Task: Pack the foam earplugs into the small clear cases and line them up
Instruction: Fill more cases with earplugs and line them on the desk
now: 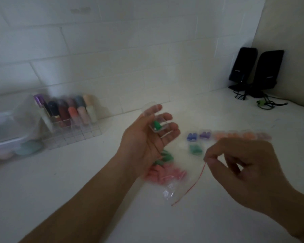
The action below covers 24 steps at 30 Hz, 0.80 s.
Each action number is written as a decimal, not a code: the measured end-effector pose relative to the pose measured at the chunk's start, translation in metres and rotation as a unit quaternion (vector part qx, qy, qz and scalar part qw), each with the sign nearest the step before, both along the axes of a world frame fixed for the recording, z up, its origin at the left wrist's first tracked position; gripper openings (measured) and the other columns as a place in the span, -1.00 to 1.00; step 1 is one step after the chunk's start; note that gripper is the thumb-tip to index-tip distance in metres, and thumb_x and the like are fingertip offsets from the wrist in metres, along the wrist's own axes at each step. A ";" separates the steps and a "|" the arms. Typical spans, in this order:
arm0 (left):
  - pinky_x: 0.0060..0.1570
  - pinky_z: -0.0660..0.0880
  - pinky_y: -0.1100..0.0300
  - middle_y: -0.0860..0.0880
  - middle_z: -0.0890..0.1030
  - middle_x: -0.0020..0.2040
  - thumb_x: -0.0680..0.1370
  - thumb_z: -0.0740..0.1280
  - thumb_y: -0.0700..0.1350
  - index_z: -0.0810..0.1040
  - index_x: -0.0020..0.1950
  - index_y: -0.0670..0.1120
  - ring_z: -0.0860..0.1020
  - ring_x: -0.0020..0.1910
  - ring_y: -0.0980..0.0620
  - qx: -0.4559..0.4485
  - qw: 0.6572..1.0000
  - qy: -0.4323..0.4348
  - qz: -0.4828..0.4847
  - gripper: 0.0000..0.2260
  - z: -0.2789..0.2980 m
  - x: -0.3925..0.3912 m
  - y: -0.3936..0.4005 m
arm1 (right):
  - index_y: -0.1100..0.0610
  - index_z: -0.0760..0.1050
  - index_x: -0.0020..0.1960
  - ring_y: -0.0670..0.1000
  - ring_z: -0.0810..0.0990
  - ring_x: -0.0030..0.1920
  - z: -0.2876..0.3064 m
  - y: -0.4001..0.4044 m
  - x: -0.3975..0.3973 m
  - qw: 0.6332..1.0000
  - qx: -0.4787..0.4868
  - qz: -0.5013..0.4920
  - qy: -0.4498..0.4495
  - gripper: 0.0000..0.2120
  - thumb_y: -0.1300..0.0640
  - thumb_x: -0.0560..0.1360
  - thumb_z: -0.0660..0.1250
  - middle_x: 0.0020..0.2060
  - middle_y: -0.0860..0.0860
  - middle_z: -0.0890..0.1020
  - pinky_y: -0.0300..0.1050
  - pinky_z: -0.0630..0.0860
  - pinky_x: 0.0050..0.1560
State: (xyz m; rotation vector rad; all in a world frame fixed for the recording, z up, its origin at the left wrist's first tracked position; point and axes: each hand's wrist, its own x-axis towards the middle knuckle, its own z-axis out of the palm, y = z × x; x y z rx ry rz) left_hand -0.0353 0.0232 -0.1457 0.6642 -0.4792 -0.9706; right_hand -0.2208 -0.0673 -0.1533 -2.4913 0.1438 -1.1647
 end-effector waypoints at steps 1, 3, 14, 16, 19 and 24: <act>-0.22 0.61 0.06 -0.19 0.56 -0.16 0.56 0.16 -0.27 0.44 0.15 -0.16 0.59 -0.32 -0.10 0.001 0.999 0.017 0.028 -0.80 -0.001 0.005 -0.001 | -0.02 0.60 -0.29 -0.29 0.35 -0.51 -0.002 -0.002 -0.001 0.999 -0.011 0.001 0.045 -0.88 0.03 0.37 0.31 -0.45 -0.39 0.45 -0.51 0.21 -0.36; -0.20 0.62 0.05 -0.20 0.58 -0.16 0.59 0.12 -0.32 0.44 0.19 -0.18 0.60 -0.31 -0.11 0.011 0.997 0.041 0.069 -0.78 -0.004 0.013 -0.002 | -0.09 0.63 -0.21 -0.43 0.46 -0.35 -0.009 -0.005 -0.001 0.990 -0.048 0.002 0.134 -0.87 -0.05 0.38 0.30 -0.28 -0.35 0.60 -0.53 0.36 -0.25; -0.18 0.63 0.03 -0.20 0.58 -0.16 0.60 0.13 -0.31 0.46 0.15 -0.18 0.59 -0.31 -0.13 0.122 0.982 0.040 0.140 -0.82 -0.022 0.015 -0.015 | -0.20 0.48 0.23 -0.08 0.60 -0.39 -0.035 0.009 0.016 0.956 -0.152 -0.025 0.248 -0.52 -0.28 0.60 -0.15 0.14 -0.27 0.59 -0.22 0.44 -0.45; -0.18 0.64 0.03 -0.21 0.57 -0.13 0.61 0.12 -0.29 0.47 0.13 -0.18 0.59 -0.30 -0.14 0.128 0.982 0.040 0.135 -0.83 -0.022 0.014 -0.017 | -0.20 0.51 0.20 -0.05 0.59 -0.43 -0.040 0.011 0.020 0.958 -0.158 -0.040 0.238 -0.47 -0.28 0.61 -0.19 0.11 -0.22 0.62 -0.23 0.40 -0.46; -0.17 0.64 0.03 -0.22 0.57 -0.11 0.62 0.12 -0.29 0.47 0.14 -0.19 0.59 -0.29 -0.14 0.131 0.982 0.027 0.130 -0.82 -0.024 0.012 -0.017 | -0.21 0.52 0.21 -0.02 0.58 -0.47 -0.042 0.013 0.024 0.957 -0.165 -0.059 0.232 -0.45 -0.31 0.60 -0.19 0.09 -0.18 0.65 -0.22 0.40 -0.49; -0.13 0.62 0.01 -0.21 0.57 -0.11 0.62 0.11 -0.28 0.46 0.19 -0.20 0.58 -0.27 -0.14 0.133 0.983 0.009 0.126 -0.79 -0.022 0.008 -0.017 | -0.19 0.49 0.26 -0.06 0.55 -0.50 -0.038 0.015 0.024 0.965 -0.158 -0.043 0.203 -0.50 -0.27 0.61 -0.15 0.19 -0.20 0.61 -0.26 0.37 -0.52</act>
